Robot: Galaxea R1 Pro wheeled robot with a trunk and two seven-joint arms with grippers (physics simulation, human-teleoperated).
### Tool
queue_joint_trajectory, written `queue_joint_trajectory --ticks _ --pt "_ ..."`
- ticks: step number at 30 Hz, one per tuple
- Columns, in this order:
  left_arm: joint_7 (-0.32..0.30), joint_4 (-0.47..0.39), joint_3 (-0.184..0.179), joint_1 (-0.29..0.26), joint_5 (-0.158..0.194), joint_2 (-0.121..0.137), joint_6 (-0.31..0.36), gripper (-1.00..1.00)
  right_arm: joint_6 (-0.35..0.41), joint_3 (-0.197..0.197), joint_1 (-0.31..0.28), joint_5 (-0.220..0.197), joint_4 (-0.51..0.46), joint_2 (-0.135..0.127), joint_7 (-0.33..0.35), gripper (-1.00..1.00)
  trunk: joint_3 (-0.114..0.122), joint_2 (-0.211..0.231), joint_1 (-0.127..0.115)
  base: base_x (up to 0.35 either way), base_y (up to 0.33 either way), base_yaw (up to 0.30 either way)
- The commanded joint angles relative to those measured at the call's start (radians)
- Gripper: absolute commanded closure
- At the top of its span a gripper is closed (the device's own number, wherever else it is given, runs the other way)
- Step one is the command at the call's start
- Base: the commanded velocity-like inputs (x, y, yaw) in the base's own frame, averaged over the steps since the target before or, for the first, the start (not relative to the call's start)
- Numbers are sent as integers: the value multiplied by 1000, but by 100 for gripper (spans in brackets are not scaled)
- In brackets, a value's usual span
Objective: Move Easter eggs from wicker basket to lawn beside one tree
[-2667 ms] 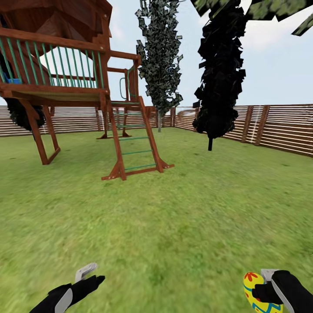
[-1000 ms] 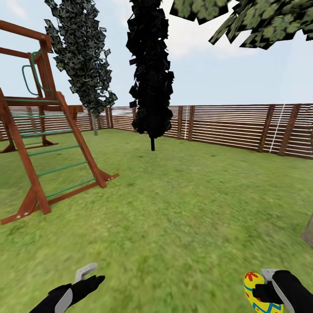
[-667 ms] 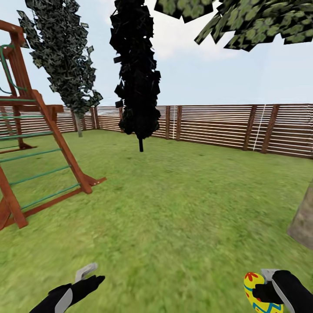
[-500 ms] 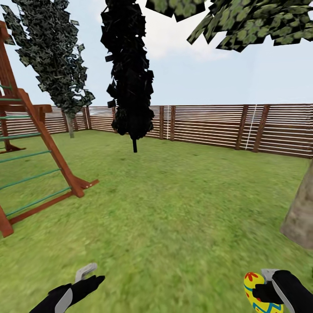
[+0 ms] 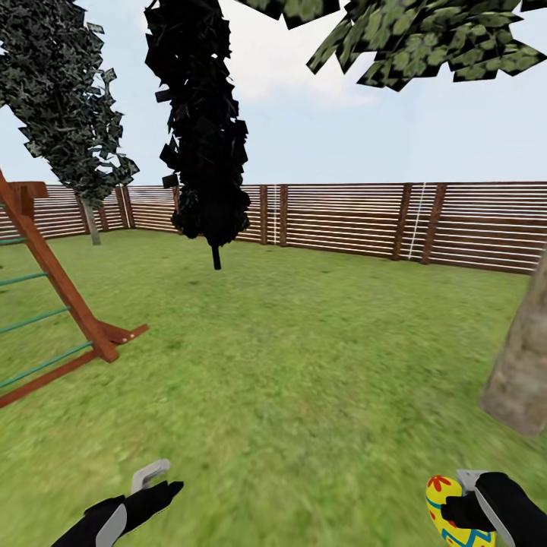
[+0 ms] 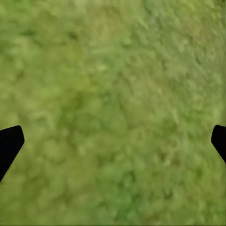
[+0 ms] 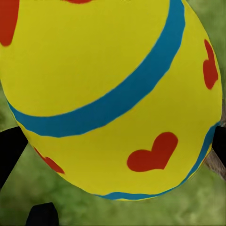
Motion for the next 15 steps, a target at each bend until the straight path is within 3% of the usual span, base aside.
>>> queue_joint_trajectory --ticks 1,11,15 --pt "-3 -1 6 -1 7 0 9 -100 5 0 0 -2 -2 -1 1 100 -1 -1 1 325 120 0" --pt "-3 -1 6 -1 8 0 9 -100 5 0 0 -4 -2 -3 1 100 -1 -1 1 333 66 -1" --pt "-3 -1 6 -2 8 0 9 -100 7 0 0 -5 -1 -2 1 100 -1 -1 1 336 2 -185"
